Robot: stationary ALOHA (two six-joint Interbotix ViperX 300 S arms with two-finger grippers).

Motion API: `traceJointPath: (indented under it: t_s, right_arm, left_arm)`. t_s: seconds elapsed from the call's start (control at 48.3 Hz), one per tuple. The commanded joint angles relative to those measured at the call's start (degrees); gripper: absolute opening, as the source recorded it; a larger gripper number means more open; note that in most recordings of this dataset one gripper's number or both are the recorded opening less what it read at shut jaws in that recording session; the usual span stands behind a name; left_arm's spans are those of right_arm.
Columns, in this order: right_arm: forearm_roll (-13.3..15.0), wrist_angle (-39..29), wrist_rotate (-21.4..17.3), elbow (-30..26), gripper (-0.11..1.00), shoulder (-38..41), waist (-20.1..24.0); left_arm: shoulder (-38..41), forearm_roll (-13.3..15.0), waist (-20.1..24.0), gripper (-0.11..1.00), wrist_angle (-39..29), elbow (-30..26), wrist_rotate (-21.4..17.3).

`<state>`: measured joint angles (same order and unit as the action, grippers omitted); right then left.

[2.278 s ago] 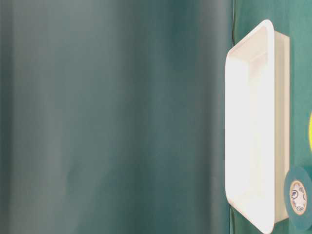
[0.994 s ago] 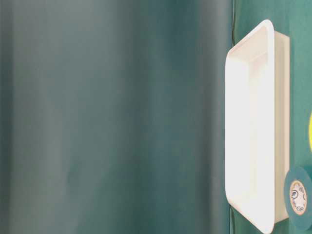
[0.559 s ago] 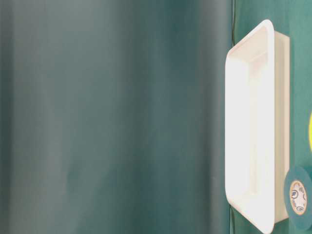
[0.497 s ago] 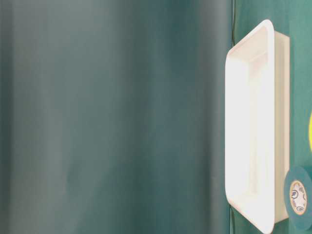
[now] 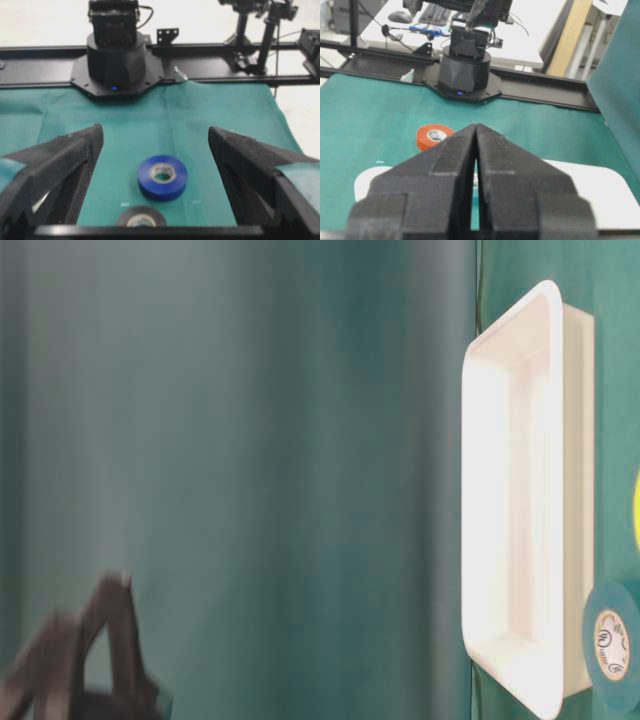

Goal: Pick up the tape from a random location and place it into the white case.
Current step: 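Move the left gripper over the yellow tape roll, fingers open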

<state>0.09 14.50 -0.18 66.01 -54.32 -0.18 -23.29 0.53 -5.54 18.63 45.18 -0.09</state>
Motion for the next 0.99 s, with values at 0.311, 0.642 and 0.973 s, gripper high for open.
traceJointPath:
  t_s: [0.311, 0.642, 0.973]
  right_arm:
    - [0.0, 0.6, 0.0, -1.7, 0.00, 0.4, 0.0]
    - [0.0, 0.5, 0.0, -1.8, 0.00, 0.4, 0.0]
    - [0.0, 0.4, -0.1, -1.7, 0.00, 0.4, 0.0]
  left_arm:
    - [5.0, 0.0, 0.1, 0.98, 0.1, -6.2, -1.1]
    - [5.1, 0.2, 0.3, 0.98, -2.5, -6.4, -0.7]
    - [6.7, 0.2, 0.9, 0.98, -21.2, -13.7, -0.5]
